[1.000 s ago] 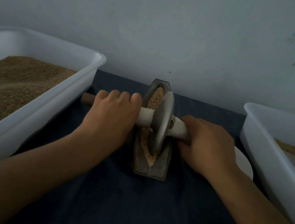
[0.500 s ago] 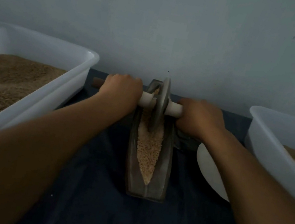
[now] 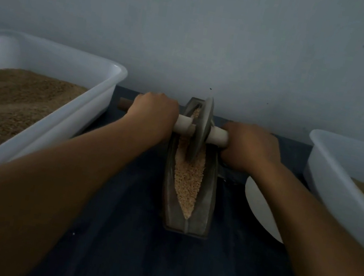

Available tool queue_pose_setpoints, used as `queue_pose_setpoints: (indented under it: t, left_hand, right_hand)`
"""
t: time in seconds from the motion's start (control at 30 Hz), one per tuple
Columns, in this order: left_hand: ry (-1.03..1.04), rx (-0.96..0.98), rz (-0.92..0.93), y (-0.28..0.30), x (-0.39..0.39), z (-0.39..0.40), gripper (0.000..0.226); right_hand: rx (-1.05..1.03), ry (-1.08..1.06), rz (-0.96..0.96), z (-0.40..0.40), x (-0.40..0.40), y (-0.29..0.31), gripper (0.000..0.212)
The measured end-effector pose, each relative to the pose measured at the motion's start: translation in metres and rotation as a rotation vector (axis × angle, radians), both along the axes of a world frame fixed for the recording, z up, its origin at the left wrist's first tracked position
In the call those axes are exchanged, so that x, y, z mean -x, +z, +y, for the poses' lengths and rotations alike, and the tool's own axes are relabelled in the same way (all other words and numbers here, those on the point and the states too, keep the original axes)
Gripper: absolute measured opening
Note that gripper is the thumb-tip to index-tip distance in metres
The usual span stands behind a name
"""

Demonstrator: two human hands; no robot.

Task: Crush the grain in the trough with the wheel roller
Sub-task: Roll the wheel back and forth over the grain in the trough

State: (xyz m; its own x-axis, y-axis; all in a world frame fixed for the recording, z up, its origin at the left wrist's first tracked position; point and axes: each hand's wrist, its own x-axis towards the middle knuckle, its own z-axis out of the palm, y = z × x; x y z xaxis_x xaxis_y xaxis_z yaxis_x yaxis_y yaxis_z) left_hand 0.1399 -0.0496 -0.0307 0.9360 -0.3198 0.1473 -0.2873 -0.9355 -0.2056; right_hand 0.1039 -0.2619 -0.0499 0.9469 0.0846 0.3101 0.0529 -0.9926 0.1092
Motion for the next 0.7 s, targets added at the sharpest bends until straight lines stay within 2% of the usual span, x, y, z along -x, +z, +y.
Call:
queue_pose_setpoints:
  t: [0.1,0.23,0.43,0.53,0.7]
  left_hand:
    - [-0.008,0.015,0.042,0.001,0.016,0.003,0.036]
    - [-0.045,0.011,-0.011,-0.001,0.048,0.009,0.032]
    - [-0.059,0.01,-0.111,-0.008,0.092,0.015,0.033]
    - [-0.075,0.014,-0.168,-0.01,0.096,0.016,0.032]
    - [-0.094,0.029,-0.128,-0.013,0.077,0.016,0.031]
  right_hand:
    - [-0.014,0.016,-0.027,0.004,0.019,-0.002,0.025]
    - [0.003,0.048,-0.091,0.007,0.05,-0.008,0.03]
    - [-0.013,0.092,-0.178,0.014,0.089,-0.01,0.022]
    - [-0.006,0.103,-0.225,0.014,0.097,-0.011,0.021]
    - [0.062,0.094,-0.273,0.014,0.079,-0.012,0.022]
